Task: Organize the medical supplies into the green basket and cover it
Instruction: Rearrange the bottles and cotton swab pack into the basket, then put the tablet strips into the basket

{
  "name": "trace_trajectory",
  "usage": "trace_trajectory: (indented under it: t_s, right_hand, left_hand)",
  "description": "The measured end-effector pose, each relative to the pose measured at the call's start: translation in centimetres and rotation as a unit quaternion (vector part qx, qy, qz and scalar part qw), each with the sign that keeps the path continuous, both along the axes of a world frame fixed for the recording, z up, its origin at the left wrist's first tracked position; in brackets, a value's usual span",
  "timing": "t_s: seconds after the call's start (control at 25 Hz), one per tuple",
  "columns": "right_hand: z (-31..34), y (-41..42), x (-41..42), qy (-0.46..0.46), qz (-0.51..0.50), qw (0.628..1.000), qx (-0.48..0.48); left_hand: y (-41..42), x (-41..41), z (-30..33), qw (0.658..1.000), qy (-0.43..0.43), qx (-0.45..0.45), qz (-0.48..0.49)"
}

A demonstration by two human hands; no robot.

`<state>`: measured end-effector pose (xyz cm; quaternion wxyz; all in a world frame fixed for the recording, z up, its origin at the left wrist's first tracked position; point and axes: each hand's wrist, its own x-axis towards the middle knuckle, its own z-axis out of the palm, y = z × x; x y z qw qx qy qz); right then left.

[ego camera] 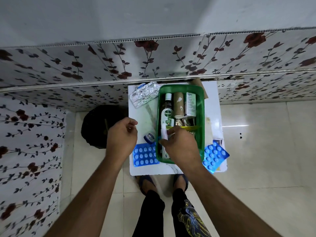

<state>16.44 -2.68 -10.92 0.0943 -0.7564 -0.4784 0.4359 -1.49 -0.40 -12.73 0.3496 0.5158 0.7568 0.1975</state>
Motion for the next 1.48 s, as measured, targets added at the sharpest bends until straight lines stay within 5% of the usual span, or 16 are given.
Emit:
trace_trajectory:
  t_s: [0.24,0.52,0.76,0.92,1.12,1.24,1.48]
  right_hand:
    - [0.2,-0.3,-0.1,-0.01,0.029,0.998,0.048]
    - [3.3,-1.2,8.8,-0.012,-0.201,0.962,0.186]
    - [-1.4,-4.4,14.0,-0.126,-0.115,0.985,0.016]
    - [-3.5,-5.8,14.5,-0.167,-0.077,0.983,-0.015]
    - [-4.3,-5.4,15.0,-0.153,-0.082,0.983,-0.064]
    - [-4.0,-5.0,15.7,-0.113,-0.087,0.986,-0.084]
    - [-1.8,-4.2,17.9,0.029,-0.155,0.983,-0.094]
  left_hand:
    - [-1.9,-1.4,-1.1,0.999,-0.001,-0.017,-0.029]
    - [-2.1,-0.5,-2.0,0.979,0.015,-0.07,-0.192]
    - [-1.0,0.5,-3.8,0.958,0.094,-0.049,-0.266]
    - [-1.4,1.0,-3.7,0.959,0.106,-0.032,-0.26]
    - [-0.7,0.3,-0.4,0.992,0.09,0.044,-0.08]
    - [0.6,1.5,2.9,0.996,0.003,0.082,-0.026]
    - [2.5,9.2,3.8,0.95,0.071,0.094,-0.289]
